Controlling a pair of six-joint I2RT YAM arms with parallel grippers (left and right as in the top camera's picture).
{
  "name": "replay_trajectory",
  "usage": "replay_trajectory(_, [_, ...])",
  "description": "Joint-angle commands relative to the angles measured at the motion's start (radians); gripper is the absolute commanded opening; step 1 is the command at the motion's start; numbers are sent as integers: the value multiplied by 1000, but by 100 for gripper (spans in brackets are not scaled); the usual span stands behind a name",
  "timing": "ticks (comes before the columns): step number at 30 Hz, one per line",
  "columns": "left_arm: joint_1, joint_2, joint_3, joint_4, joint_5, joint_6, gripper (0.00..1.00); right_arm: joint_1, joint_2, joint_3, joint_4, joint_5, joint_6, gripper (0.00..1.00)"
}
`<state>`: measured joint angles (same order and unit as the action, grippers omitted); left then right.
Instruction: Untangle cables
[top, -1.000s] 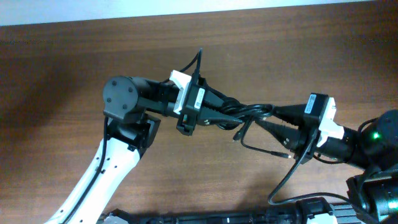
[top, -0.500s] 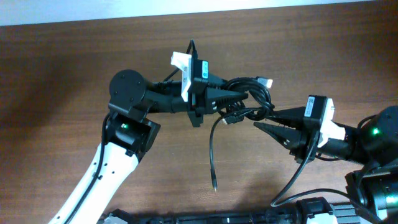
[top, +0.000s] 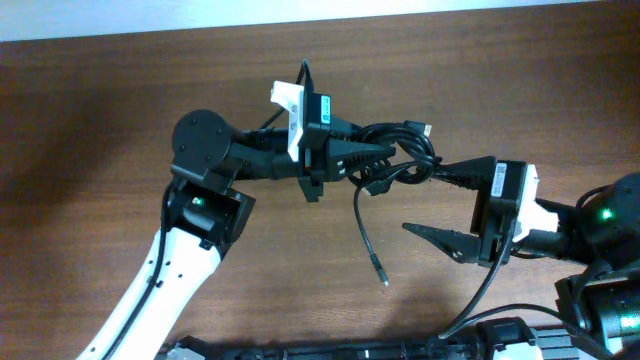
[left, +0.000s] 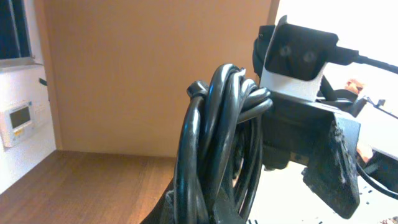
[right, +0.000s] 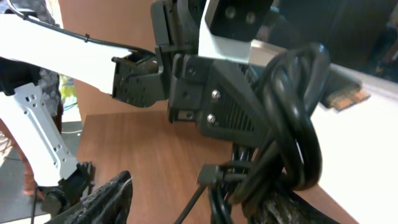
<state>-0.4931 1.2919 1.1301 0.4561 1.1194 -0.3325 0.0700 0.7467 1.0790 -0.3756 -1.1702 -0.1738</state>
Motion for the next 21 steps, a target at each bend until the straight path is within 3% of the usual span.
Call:
replay_trajectory(1, [-15, 10, 13, -5, 29, 17, 0, 8, -19, 10, 53, -53, 21, 64])
replay_trajectory(15, [-84, 10, 13, -10, -11, 50, 0, 8, -16, 10, 96, 18, 59, 66])
replay_trajectory(21, [-84, 10, 13, -101, 21, 50, 0, 8, -16, 10, 115, 170, 59, 91])
